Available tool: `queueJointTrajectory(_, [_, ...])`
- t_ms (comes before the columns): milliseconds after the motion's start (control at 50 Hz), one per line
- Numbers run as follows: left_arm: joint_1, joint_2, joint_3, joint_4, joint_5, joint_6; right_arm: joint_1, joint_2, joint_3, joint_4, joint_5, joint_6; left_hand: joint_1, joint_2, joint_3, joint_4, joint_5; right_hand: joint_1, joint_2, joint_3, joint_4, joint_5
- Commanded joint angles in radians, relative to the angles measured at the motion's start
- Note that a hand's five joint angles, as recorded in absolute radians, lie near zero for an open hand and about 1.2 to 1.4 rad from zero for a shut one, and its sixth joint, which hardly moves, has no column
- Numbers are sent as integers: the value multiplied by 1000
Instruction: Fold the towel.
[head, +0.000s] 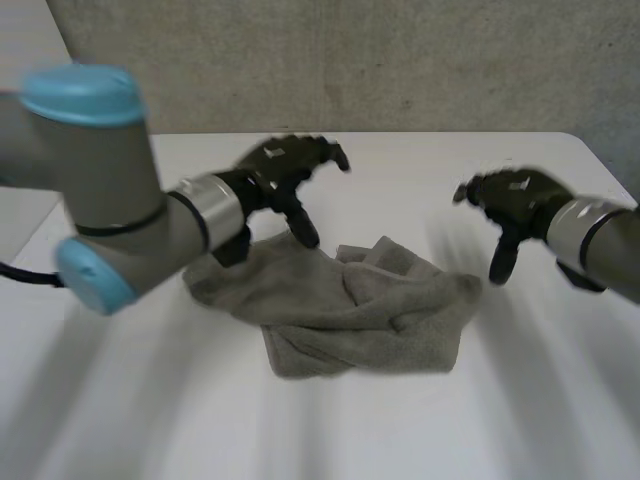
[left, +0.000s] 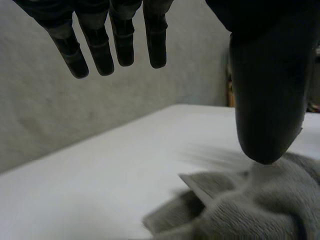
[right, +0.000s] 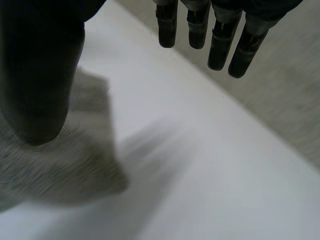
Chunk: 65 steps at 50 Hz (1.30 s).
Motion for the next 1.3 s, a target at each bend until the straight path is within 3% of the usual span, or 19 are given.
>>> queueJointTrajectory(20, [-18, -205, 93, -3, 25, -3, -9, 107, 108, -170, -32, 138, 63, 64, 64, 75, 57, -58, -68, -71, -84, -60])
queueJointTrajectory(100, [-20, -307, 119, -2, 25, -3, -9, 148, 145, -254, -29, 188, 162, 163, 163, 175, 156, -39, -48, -52, -65, -41])
queueJointTrajectory(140, [-20, -335, 127, -2, 25, -3, -6, 180, 157, -299, -31, 218, 224, 225, 225, 236, 217, 201, 191, 188, 175, 198])
queueJointTrajectory(160, [-21, -353, 136, -2, 23, -3, -6, 181, 157, -299, -31, 218, 352, 353, 353, 365, 346, 202, 192, 189, 176, 199])
queueJointTrajectory(200, [-23, -367, 142, -2, 24, -3, -5, 188, 154, -305, -36, 232, 505, 506, 506, 517, 498, 544, 534, 531, 518, 541])
queueJointTrajectory(220, [-26, -377, 150, -2, 25, -3, -5, 188, 154, -305, -36, 232, 573, 574, 574, 585, 567, 545, 536, 532, 520, 543])
queueJointTrajectory(260, [-29, -381, 156, -2, 25, -3, 0, 187, 144, -303, -39, 235, 574, 575, 575, 586, 567, 692, 683, 679, 666, 690])
queueJointTrajectory(300, [-31, -381, 164, -2, 25, -3, 7, 178, 125, -300, -69, 234, 577, 578, 578, 589, 570, 1005, 995, 992, 979, 1003])
queueJointTrajectory(360, [-34, -377, 181, 0, 26, -3, 7, 167, 95, -285, -126, 235, 580, 580, 580, 592, 573, 1077, 1067, 1064, 1051, 1074])
queueJointTrajectory(520, [-46, -366, 210, -2, 25, -3, 38, 191, 52, -149, -180, 217, 507, 507, 507, 519, 500, 886, 877, 873, 860, 884])
queueJointTrajectory(780, [-48, -375, 162, -5, 26, -1, 15, 182, 124, -141, -184, 204, 515, 516, 516, 527, 509, 871, 862, 858, 846, 869])
queueJointTrajectory(980, [-49, -372, 173, -30, 28, -1, 6, 168, 99, -136, -178, 166, 847, 848, 848, 859, 840, 874, 865, 861, 849, 872])
queueJointTrajectory(1000, [-49, -372, 173, -30, 28, -1, 6, 168, 94, -139, -174, 158, 847, 848, 848, 859, 840, 807, 798, 794, 782, 805])
queueJointTrajectory(1020, [-49, -371, 175, -30, 28, -1, 7, 170, 88, -139, -171, 152, 905, 906, 906, 917, 899, 580, 570, 567, 554, 577])
queueJointTrajectory(1040, [-49, -369, 175, -30, 26, -1, 7, 170, 88, -139, -171, 152, 1028, 1028, 1028, 1040, 1021, 578, 568, 565, 552, 575])
queueJointTrajectory(1060, [-49, -369, 175, -30, 26, -1, 9, 173, 81, -141, -160, 145, 1029, 1030, 1030, 1041, 1022, 284, 274, 271, 258, 282])
queueJointTrajectory(1100, [-49, -367, 175, -30, 26, -1, 9, 174, 76, -141, -146, 143, 1073, 1073, 1073, 1085, 1066, 162, 152, 149, 136, 159])
queueJointTrajectory(1180, [-60, -361, 164, -43, 26, -1, 4, 176, 70, -139, -88, 140, 1073, 1073, 1073, 1085, 1066, 99, 90, 86, 74, 97])
queueJointTrajectory(1300, [-69, -322, 133, -112, 25, 6, 4, 181, 64, -141, -80, 143, 1073, 1073, 1073, 1085, 1066, 99, 90, 86, 73, 97])
